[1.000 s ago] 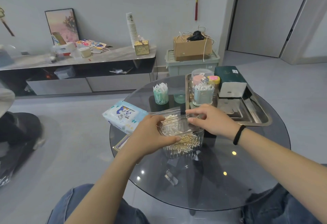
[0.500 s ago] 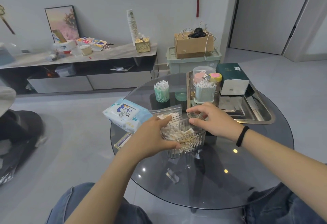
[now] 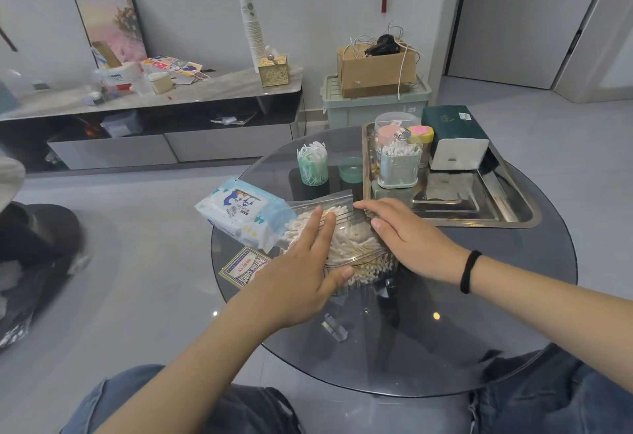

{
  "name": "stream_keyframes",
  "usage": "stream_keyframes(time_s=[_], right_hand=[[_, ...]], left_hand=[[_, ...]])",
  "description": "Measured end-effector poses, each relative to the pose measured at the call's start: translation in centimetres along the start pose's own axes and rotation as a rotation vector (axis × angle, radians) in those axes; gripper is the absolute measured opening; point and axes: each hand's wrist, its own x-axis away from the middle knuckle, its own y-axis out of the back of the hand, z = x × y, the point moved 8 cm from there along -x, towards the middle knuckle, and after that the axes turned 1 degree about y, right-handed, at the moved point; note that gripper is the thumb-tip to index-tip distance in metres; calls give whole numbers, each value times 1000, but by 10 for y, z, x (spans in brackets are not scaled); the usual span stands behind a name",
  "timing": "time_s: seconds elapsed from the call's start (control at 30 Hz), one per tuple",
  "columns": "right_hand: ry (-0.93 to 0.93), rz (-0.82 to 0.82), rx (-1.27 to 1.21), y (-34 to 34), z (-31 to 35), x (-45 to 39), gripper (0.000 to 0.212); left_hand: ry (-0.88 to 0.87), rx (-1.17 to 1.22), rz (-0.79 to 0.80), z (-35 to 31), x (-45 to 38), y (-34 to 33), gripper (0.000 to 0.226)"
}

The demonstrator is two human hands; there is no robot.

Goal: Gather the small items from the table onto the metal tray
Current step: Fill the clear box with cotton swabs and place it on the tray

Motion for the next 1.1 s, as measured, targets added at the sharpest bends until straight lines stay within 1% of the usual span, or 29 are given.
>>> stream_keyframes(time_s=[0.07,0.13,0.2,0.27,0.3,0.37,0.4,0.5,0.53,0.57,0.6,0.63,0.67,0.73,0.83,0.97,1.03,1.1], right_hand=[[12,-19,44,2,0,0,40],[12,-23,52,3,1,1,40],[-7,-7,17,2,1,1,40],[-35,31,-32,2,2,1,41],[-47,58,-51,3,3,1,40],[-79,82,-67,6,4,4,38],[-91,65,-57,9,4,7,35],[-135,-40,-79,13,4,15,16],[-162,-57,-113,13,3,16,17],[-199,-62,-158,11,1,18,22],[-243,-62,-226,8,-2,19,26],[-292,-71,-311,6,-5,21,27],[-341,-88,-401,4,-9,23,27],[-423,-118,-612,-3,-15,25,23],[-486,-163,-913,-14,-20,27,19],[-545,-170,-1001,-25,-24,29,30],[-562,-173,-1028,-27,-21,29,31],[-572,-211,-1041,-25,-22,30,29]], left_hand=[[13,-14,0,0,1,0,81],[11,-94,-22,-1,0,-1,82],[-17,-190,-72,0,-1,0,83],[-48,-187,-124,0,-1,5,83],[-66,-129,-151,0,-1,9,83],[-89,96,-169,1,-1,14,84],[-94,197,-165,2,-1,15,83],[-81,346,-114,-2,-1,10,83],[-49,417,-98,-2,-2,8,78],[-3,510,-92,-2,-3,7,67],[44,596,-109,-3,-6,7,51],[85,647,-142,-2,-9,7,32],[111,658,-185,-3,-13,9,19],[158,671,-243,-1,-20,6,25],[259,790,-270,7,-25,-3,28],[361,911,-328,13,-27,-8,35],[393,994,-335,14,-28,-11,34],[405,1049,-347,15,-29,-12,30]])
